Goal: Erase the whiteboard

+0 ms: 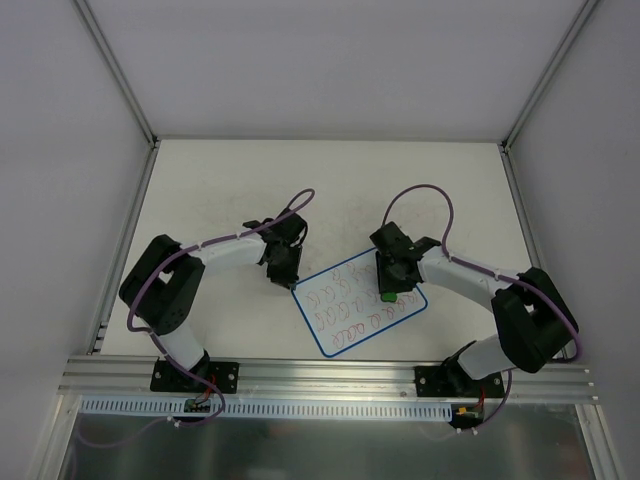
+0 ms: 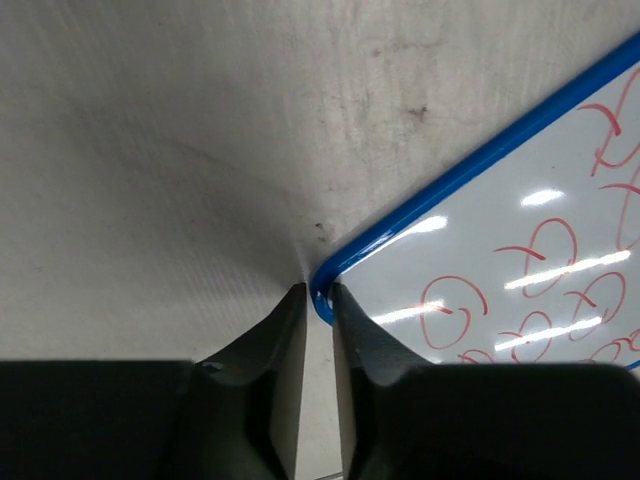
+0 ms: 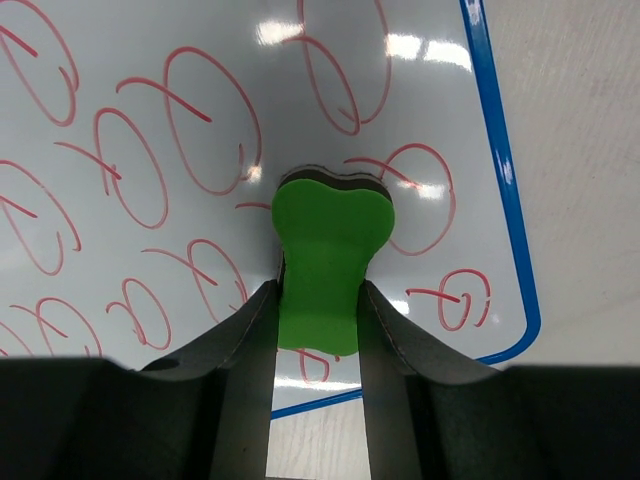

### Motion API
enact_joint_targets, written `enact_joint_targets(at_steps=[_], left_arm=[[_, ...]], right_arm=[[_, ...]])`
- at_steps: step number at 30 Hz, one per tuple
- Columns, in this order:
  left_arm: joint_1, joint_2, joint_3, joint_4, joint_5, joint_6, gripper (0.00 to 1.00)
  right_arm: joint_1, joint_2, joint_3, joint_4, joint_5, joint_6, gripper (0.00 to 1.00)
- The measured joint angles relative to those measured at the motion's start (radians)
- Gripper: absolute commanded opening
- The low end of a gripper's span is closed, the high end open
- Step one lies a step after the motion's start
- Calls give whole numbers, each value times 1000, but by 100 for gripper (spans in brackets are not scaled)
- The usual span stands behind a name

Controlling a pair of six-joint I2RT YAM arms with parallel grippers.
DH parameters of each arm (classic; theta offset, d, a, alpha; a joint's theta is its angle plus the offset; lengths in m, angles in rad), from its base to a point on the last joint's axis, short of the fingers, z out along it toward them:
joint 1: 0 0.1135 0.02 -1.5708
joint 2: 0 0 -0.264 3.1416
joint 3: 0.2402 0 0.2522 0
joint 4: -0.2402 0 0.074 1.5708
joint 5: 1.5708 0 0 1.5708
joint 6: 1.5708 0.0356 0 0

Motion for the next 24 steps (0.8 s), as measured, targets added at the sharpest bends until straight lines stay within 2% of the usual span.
enact_joint_targets(at_steps=[2,5,12,16,20,24], left_arm=[[0,0,-2,10,13,1,0],[-4,-3,-6,13,14,0,0],[-4,-11,-21,31,16,-3,0],[-4,-14,-29,45,21,-14,0],[-3,-16,-38,59,29,-27,0],[9,-23,-51,73,47,-42,0]], right_arm=[[6,-11,-1,-2,2,-3,13],[37,-35,0,-4,11,-11,13],[204,-27,92,19,17,-19,8],[321,101,220,53,50,-8,1],[409,249,317,75,79,50,0],[442,299,345,66,108,105,0]])
